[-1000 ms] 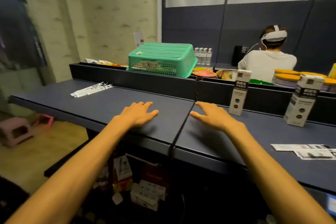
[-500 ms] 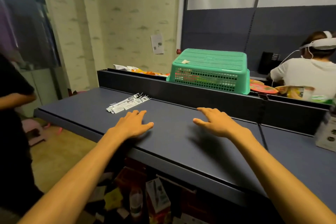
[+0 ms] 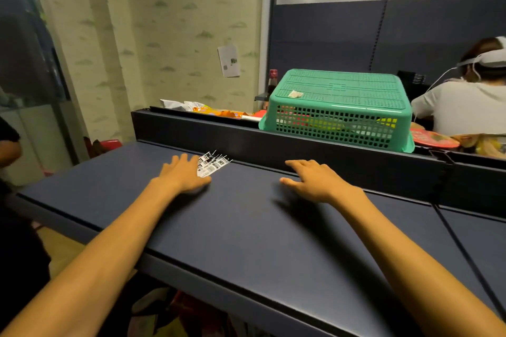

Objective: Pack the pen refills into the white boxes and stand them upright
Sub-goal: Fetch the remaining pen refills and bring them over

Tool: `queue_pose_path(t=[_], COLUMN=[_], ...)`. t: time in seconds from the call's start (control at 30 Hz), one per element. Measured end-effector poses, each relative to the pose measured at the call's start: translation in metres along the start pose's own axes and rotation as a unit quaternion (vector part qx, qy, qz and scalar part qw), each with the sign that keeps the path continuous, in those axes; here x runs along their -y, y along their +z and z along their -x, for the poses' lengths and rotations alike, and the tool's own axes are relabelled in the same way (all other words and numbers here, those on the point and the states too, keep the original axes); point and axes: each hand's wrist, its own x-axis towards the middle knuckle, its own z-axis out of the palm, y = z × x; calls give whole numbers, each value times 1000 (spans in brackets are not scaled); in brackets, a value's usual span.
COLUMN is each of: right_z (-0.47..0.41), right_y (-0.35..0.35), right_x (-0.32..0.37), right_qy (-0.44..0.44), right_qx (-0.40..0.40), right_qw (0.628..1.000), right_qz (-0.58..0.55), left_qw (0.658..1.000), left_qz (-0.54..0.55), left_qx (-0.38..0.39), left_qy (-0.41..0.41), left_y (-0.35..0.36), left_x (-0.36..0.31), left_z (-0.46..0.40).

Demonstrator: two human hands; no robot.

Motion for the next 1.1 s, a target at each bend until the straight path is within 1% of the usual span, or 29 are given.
queue_pose_path(t=[0.1,0.17,0.43,0.57,0.67,0.9,1.0,1.1], right_z=[-5,-4,36,63,83,135,159,192], right_y=[2,2,5,4,4,7,4,-1], right_x=[3,5,20,31,34,32,23,12], right_qy=[20,39,162,206,231,266,274,280], right_qx=[-2,-8,-24,-21,-27,-28,-38,-46], right_qw=[1000,999,986,978,972,963,961,959], right_qz=[-6,-7,-30,-31,-29,-22,-14,-10], left_qw=[999,997,990,980,976,972,975,965], left_qz=[12,35,61,96,99,81,44,1], left_qx=[38,71,86,111,120,104,48,-12], left_qy=[-21,-15,93,133,154,192,214,262], left_y=[-1,-5,-13,-15,-12,3,8,6], left_x=[16,21,28,30,24,-14,-40,-75], left_z=[-18,-27,-48,-45,-38,-11,12,43])
